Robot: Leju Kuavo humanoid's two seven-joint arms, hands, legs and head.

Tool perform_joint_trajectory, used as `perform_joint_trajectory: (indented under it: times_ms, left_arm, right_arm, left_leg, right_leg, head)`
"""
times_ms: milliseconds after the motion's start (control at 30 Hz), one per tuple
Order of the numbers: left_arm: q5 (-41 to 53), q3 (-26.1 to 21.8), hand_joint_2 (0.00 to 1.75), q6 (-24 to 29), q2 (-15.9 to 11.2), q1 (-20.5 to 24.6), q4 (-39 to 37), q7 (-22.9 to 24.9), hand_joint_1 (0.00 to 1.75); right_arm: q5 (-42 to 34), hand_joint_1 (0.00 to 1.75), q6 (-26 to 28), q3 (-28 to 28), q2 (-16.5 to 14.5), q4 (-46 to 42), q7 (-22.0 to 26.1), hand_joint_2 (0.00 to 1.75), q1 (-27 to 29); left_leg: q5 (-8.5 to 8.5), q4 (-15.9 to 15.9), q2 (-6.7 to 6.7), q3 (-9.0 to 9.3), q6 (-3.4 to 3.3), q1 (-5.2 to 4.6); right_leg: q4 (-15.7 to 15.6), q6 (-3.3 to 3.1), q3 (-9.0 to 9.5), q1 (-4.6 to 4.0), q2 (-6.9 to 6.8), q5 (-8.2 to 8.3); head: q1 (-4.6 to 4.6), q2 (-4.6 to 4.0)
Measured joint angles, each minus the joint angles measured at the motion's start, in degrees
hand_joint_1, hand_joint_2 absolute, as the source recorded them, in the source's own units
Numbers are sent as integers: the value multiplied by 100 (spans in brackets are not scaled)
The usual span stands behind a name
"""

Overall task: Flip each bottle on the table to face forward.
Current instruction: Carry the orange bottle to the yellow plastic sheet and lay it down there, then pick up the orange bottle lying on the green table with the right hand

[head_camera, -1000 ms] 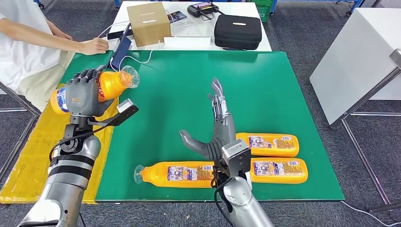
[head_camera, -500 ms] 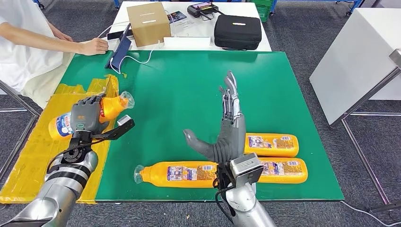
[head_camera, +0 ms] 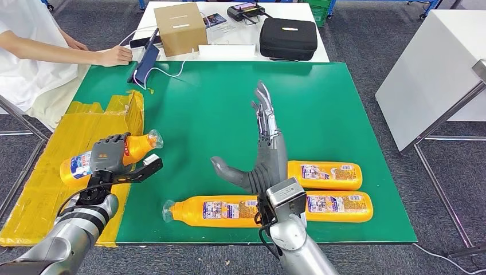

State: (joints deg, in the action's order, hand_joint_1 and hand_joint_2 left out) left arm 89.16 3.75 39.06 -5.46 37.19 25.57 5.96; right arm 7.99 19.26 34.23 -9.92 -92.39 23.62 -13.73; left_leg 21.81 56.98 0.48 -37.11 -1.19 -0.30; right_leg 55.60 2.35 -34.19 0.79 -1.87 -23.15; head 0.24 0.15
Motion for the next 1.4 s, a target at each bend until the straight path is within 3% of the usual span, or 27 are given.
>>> perform_joint_trajectory:
  times_ms: [500,600,800,967,1200,1400]
  left_arm:
    - [-152,115,175,-879,28,327,-485,206,0]
    - [-675,5,175,-838,66,335,-499,-290,0]
    - [-2553,-701,175,-579,289,318,-399,-2265,0]
    - [-4417,-1256,175,-1398,555,171,244,-3587,0]
    - [-6307,-1407,175,-2661,711,-362,1801,-3787,0]
    - [-7133,-1440,175,-3136,741,-841,2854,-3737,0]
  right_arm:
    - [174,0,-7,11,-2,252,-113,175,-99]
    - [228,0,-7,10,-2,280,-123,175,-101]
    - [533,0,1,9,34,334,-131,175,-98]
    - [1085,0,10,11,94,409,-228,175,-99]
    - [2297,0,-287,154,250,591,-659,175,-159]
    - [3261,0,-1209,647,570,1065,-946,175,-391]
  left_leg:
    - [0,0,-1,3,0,0]
    - [-1,0,-1,4,0,0]
    - [-2,1,-2,3,0,-1]
    - [-1,1,-3,0,0,-3]
    - [-1,0,0,0,1,0]
    - [-1,0,-4,-1,1,1]
  right_leg:
    - [0,0,3,0,0,0]
    - [0,0,3,0,0,0]
    - [0,0,4,2,-1,1]
    - [-1,1,4,2,-1,1]
    - [0,1,1,-1,1,1]
    - [0,0,2,-1,-2,-1]
  head:
    - [0,0]
    - [1,0]
    - [2,0]
    - [1,0]
    - [0,0]
    - [-1,0]
